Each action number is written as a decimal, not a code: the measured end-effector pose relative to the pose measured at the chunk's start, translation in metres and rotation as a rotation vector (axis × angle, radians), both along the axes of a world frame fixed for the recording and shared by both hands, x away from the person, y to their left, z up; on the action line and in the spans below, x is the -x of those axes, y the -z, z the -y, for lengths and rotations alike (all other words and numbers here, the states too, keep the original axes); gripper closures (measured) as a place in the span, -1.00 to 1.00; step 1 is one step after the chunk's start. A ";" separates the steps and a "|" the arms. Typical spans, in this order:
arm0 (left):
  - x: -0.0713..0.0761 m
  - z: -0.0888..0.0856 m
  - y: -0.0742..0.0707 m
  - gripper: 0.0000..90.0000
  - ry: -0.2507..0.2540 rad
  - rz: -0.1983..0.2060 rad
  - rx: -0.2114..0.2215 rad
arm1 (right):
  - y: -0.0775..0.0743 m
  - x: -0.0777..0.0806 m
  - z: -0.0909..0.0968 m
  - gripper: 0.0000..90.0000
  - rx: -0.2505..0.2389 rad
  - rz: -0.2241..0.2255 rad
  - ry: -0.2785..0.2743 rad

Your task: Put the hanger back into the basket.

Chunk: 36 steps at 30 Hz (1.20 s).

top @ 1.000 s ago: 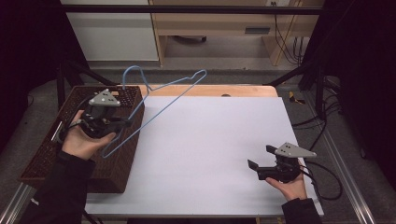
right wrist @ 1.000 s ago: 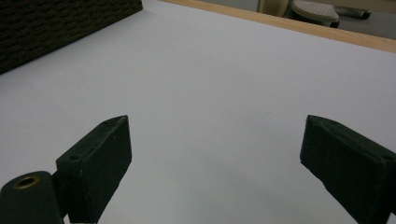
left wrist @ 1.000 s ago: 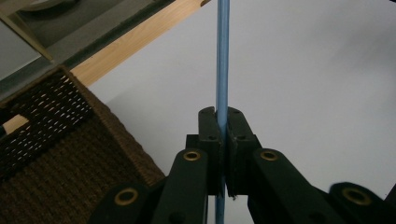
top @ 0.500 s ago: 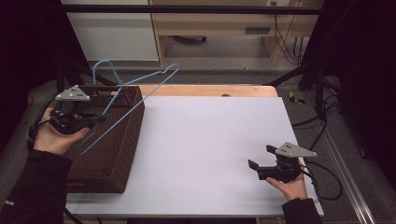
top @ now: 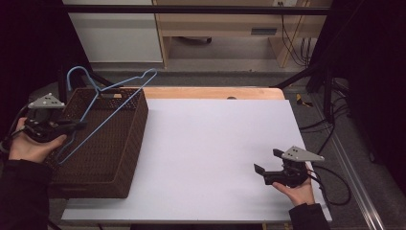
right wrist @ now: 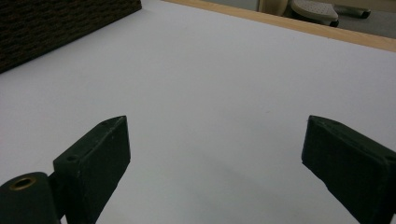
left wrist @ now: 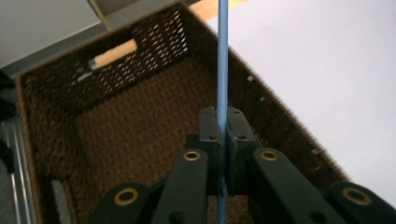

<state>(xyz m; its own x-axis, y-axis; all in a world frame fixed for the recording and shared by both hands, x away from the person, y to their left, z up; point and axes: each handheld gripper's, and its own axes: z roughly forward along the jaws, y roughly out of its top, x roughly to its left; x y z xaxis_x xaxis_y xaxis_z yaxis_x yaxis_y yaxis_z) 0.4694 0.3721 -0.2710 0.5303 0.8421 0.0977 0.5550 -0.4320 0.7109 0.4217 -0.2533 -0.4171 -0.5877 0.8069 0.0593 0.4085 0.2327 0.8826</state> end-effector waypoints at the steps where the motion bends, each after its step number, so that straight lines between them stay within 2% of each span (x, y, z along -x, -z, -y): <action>1: 0.000 -0.003 0.003 0.93 -0.006 -0.006 -0.003 | 0.000 0.000 0.000 -0.81 0.001 0.001 0.000; 7: 0.000 -0.021 0.017 0.93 -0.042 -0.028 -0.034 | 0.000 0.000 0.000 -0.81 0.005 0.000 -0.002; 8: 0.001 -0.024 0.019 0.93 -0.048 -0.034 -0.027 | 0.000 0.000 0.000 -0.81 0.004 0.000 -0.001; 15: 0.001 -0.038 0.036 0.93 -0.073 -0.059 -0.054 | 0.001 -0.001 0.000 -0.81 0.005 -0.001 -0.001; 19: 0.000 -0.042 0.044 0.93 -0.080 -0.066 -0.045 | 0.001 0.000 -0.001 -0.81 0.005 -0.001 0.000; 25: -0.002 -0.039 0.063 0.93 -0.072 -0.096 -0.034 | 0.001 -0.001 -0.001 -0.82 0.006 -0.005 0.002; 29: -0.006 -0.034 0.077 0.93 -0.062 -0.125 -0.047 | 0.001 -0.001 -0.002 -0.82 0.002 -0.007 0.002; 32: -0.011 -0.029 0.090 0.93 -0.068 -0.152 -0.047 | 0.001 -0.001 -0.001 -0.81 0.004 -0.006 0.002; 36: -0.014 -0.026 0.098 0.93 -0.078 -0.176 -0.054 | 0.001 -0.001 -0.002 -0.82 0.004 -0.004 0.001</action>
